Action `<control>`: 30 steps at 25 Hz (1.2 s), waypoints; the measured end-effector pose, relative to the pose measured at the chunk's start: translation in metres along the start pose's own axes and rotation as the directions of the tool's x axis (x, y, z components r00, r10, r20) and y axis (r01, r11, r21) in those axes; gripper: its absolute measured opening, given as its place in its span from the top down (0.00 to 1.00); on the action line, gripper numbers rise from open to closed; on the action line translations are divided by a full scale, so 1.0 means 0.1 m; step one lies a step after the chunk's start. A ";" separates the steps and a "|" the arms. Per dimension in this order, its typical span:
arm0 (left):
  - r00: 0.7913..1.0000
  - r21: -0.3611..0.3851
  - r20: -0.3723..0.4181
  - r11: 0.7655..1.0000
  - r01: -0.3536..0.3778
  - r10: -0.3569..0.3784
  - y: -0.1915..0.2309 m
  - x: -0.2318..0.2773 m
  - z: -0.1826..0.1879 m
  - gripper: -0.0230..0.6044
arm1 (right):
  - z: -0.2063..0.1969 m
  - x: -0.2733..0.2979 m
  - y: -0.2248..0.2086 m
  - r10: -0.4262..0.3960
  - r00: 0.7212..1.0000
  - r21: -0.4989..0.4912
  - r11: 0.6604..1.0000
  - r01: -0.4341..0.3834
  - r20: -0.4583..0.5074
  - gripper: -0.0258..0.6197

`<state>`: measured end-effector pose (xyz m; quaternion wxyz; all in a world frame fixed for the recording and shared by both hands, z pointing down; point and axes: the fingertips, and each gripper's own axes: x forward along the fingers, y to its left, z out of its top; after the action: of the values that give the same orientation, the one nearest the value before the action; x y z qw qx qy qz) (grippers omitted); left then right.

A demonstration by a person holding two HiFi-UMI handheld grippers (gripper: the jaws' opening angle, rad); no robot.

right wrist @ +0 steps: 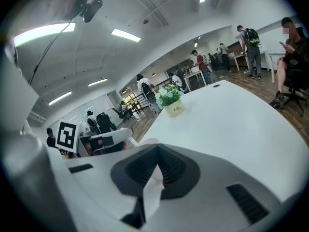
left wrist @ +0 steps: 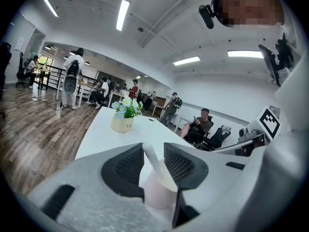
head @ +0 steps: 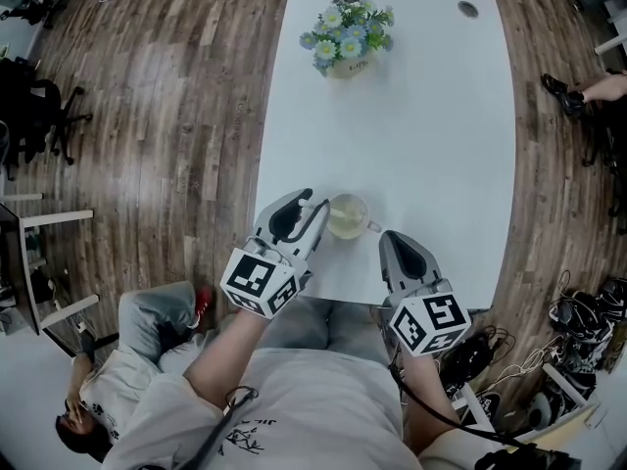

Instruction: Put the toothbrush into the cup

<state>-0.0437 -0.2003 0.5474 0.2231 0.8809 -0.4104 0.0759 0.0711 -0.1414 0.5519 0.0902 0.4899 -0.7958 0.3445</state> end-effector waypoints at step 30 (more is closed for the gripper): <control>0.999 0.024 0.035 0.999 -0.040 0.040 -0.47 -1.06 0.45 0.94 | 0.38 -0.65 0.55 0.021 0.996 -0.171 0.985 -0.006 0.087 0.93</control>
<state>-0.0794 -0.1215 0.4589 0.2034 0.8764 -0.4308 0.0702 0.0653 -0.1033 0.4666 0.0939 0.4898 -0.8288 0.2535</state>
